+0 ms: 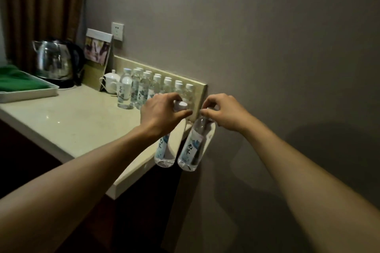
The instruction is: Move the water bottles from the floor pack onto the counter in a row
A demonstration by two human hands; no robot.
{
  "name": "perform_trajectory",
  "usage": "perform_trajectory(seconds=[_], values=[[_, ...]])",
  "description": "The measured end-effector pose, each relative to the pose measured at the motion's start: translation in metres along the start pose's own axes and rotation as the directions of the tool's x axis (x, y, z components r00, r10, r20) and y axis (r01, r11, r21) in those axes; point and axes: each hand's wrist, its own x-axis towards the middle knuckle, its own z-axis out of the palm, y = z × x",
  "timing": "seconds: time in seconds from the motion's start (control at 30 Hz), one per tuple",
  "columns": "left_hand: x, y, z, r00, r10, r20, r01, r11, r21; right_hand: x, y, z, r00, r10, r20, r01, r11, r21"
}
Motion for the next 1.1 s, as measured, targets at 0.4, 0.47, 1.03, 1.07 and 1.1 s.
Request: perform_trajectory(seconds=[0.4,0.47,1.03,1.07,1.1], values=[[0.066,-0.086,-0.008,0.985,-0.088,-0.147,0.097,0.994,0.056,0.124,-0.037,0.064,0.981,-0.195,-0.015,0.195,0.981,-0.019],[0.079,-0.101,-0.003,0.982,-0.099,-0.158,0.11,0.992,0.063,0.143,-0.036,0.076,0.978,-0.21,-0.016,0.21,0.978,-0.004],[0.181,-0.231,0.048,0.98,-0.062,-0.189,0.085,0.99,0.115,0.271,-0.048,0.156,0.984,-0.15,-0.099,0.155,0.987,0.042],[0.187,-0.239,0.05,0.982,-0.047,-0.183,0.066,0.993,0.101,0.276,-0.05,0.158,0.985,-0.133,-0.112,0.138,0.99,0.041],[0.193,-0.247,0.053,0.986,-0.027,-0.166,0.042,0.995,0.085,0.281,-0.052,0.162,0.987,-0.107,-0.119,0.112,0.993,0.041]])
